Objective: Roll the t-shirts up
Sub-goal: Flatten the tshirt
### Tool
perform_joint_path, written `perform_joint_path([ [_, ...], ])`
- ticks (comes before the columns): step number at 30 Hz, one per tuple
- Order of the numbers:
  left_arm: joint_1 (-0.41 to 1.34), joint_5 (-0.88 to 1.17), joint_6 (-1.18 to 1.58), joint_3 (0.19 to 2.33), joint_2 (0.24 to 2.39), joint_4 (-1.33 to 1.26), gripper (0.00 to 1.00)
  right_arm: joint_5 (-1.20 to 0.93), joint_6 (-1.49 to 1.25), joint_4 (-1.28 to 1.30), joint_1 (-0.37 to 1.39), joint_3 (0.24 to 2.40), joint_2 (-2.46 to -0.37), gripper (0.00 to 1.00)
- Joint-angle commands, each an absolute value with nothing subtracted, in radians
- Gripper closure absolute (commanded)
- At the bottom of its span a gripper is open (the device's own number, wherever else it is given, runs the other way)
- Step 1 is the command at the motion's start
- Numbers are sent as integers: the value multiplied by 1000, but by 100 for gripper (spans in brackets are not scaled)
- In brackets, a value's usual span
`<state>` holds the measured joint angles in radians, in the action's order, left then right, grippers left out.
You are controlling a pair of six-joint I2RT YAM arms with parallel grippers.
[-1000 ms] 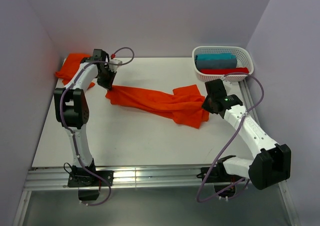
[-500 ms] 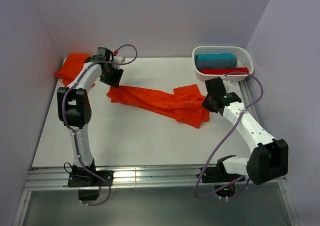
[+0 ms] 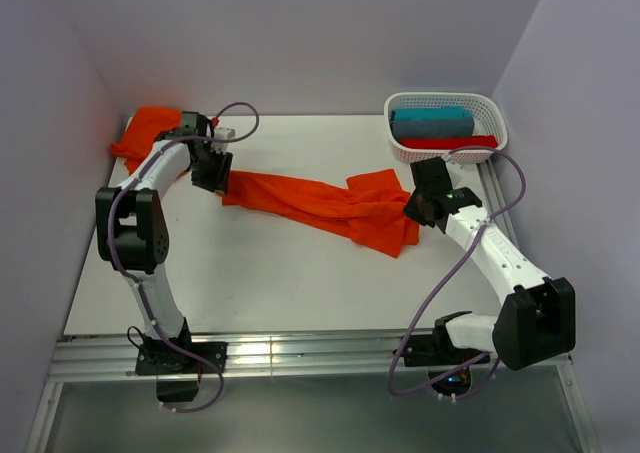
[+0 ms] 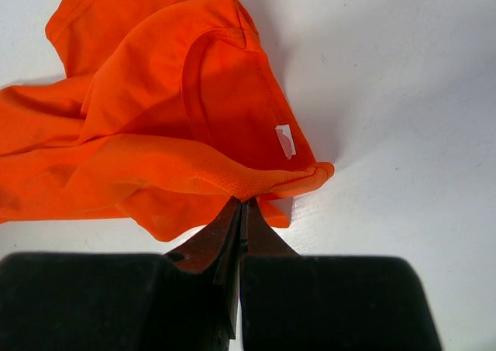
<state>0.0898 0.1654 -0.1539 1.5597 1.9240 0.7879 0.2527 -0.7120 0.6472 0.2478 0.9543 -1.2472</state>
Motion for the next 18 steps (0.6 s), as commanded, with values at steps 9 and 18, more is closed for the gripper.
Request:
perform_joint_path([
  [9,78,238,-35,1609,2005,727,54,248,-703,607,239,940,-1246,100],
  [18,74,236,-21,1600,2043,709,55,250,-696,606,239,937,-1244,100],
])
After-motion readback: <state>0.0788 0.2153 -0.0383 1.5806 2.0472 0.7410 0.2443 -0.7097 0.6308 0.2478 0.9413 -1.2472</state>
